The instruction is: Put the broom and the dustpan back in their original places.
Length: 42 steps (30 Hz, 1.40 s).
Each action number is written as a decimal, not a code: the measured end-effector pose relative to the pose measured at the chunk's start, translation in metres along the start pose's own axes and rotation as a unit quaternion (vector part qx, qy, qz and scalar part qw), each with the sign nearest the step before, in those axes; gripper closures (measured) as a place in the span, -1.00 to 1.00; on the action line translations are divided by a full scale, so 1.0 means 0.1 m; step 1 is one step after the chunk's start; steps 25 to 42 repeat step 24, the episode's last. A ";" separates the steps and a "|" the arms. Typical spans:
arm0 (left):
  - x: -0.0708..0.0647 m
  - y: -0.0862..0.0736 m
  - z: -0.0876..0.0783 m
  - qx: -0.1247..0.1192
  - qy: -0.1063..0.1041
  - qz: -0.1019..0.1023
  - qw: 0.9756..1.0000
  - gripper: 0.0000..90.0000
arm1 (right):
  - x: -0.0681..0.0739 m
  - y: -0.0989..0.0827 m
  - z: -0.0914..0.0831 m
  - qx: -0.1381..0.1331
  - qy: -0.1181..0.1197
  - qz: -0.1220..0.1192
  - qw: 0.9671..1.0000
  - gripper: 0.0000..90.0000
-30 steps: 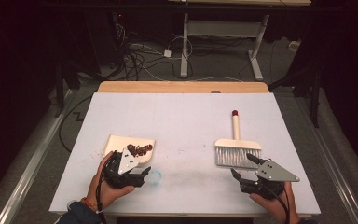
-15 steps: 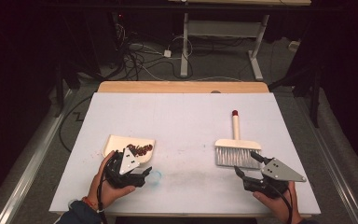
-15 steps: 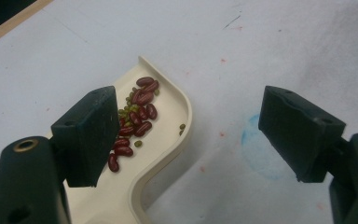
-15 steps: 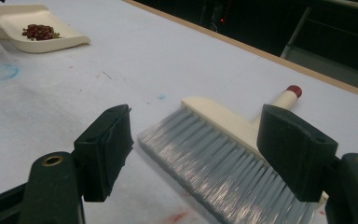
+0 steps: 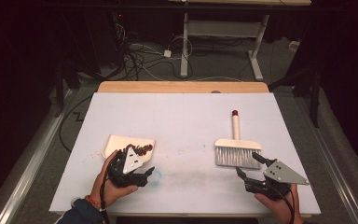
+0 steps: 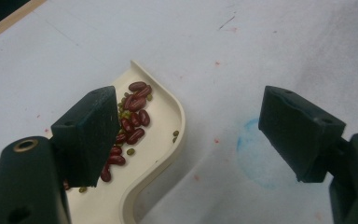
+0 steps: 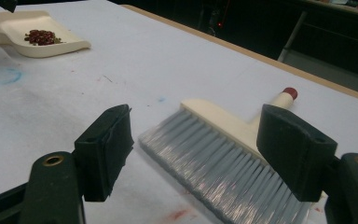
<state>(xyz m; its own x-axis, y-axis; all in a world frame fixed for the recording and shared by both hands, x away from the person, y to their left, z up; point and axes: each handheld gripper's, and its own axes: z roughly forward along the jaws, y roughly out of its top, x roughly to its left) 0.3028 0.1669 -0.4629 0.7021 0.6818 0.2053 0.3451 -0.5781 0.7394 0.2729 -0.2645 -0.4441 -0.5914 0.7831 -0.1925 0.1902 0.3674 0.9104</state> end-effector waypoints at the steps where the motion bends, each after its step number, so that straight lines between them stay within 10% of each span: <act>1: 0.00 0.00 0.00 0.000 0.000 0.000 1.000 -0.57 | 0.00 0.00 0.00 0.000 -0.001 0.000 1.000 -0.41; 42: 0.02 0.02 0.07 0.006 0.007 -0.008 1.000 -0.57 | 0.02 0.00 0.00 -0.003 0.005 0.004 1.000 -0.41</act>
